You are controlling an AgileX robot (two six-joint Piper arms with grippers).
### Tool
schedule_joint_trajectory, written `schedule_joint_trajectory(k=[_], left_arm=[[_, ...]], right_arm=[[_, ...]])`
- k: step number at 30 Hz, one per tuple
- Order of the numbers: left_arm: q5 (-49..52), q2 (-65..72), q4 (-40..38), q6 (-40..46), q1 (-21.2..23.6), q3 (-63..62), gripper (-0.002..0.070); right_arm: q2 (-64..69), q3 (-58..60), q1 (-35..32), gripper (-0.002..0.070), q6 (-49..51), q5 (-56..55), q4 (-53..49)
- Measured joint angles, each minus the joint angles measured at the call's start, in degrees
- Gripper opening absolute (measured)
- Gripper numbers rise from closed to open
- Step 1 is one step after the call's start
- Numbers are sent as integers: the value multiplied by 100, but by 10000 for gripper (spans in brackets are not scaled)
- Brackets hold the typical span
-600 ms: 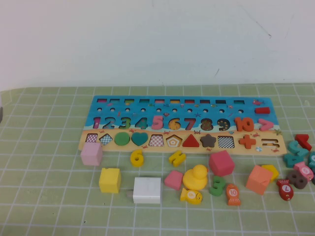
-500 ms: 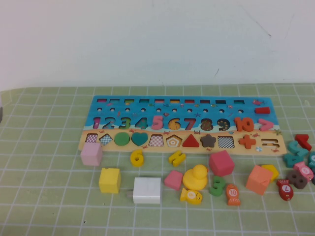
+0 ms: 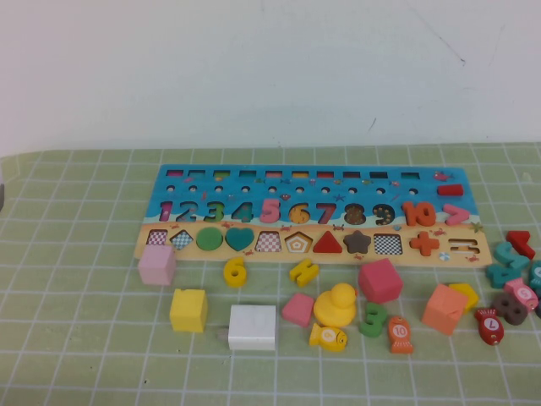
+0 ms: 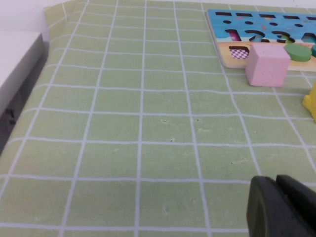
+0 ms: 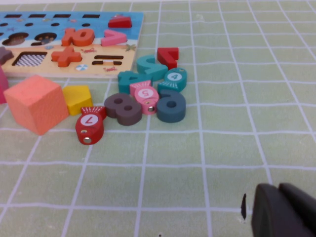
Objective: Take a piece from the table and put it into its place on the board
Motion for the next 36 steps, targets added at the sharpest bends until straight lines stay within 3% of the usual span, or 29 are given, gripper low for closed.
schedule_joint_trajectory(k=[22, 23, 24, 25, 36], left_arm=[[-236, 0, 517, 107, 0, 10, -2], [-395, 0, 547, 107, 0, 10, -2], [-1669, 0, 585, 107, 0, 10, -2], [-1998, 0, 598, 107, 0, 10, -2], [-3672, 0, 598, 52, 0, 10, -2]], right_arm=[[0, 0, 0, -3, 0, 0, 0], [0, 0, 0, -3, 0, 0, 0], [0, 0, 0, -3, 0, 0, 0], [0, 0, 0, -3, 0, 0, 0], [0, 0, 0, -3, 0, 0, 0]])
